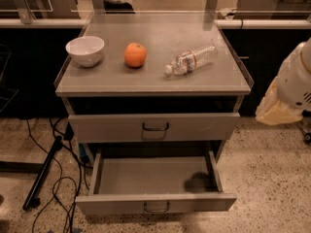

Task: Close middle drawer

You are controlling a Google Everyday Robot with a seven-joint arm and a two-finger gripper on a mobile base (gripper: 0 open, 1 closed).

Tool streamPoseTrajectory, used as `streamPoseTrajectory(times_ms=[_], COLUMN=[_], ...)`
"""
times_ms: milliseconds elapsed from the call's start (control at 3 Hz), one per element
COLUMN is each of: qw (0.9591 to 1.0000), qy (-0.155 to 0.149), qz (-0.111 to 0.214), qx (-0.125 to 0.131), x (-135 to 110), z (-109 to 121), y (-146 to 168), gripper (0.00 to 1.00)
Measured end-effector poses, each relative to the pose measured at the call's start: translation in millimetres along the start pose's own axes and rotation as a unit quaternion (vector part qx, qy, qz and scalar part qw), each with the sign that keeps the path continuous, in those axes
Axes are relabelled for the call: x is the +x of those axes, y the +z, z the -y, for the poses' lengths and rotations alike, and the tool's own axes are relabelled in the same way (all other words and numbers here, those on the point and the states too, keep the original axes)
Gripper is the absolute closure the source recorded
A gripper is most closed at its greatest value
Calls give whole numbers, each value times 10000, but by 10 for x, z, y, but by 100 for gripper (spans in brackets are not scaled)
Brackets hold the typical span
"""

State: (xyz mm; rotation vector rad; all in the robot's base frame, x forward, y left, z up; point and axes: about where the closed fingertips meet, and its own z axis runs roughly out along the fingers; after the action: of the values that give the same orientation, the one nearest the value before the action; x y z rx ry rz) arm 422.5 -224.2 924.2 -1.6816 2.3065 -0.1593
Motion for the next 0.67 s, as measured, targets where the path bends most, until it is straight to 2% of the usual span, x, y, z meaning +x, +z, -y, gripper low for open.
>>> streamPoseTrajectory(times_ms=[667], qw=[9987], qy=[105], qz=[-451], qx=[-223], x=[216], z=[-272], y=[904], gripper=[100])
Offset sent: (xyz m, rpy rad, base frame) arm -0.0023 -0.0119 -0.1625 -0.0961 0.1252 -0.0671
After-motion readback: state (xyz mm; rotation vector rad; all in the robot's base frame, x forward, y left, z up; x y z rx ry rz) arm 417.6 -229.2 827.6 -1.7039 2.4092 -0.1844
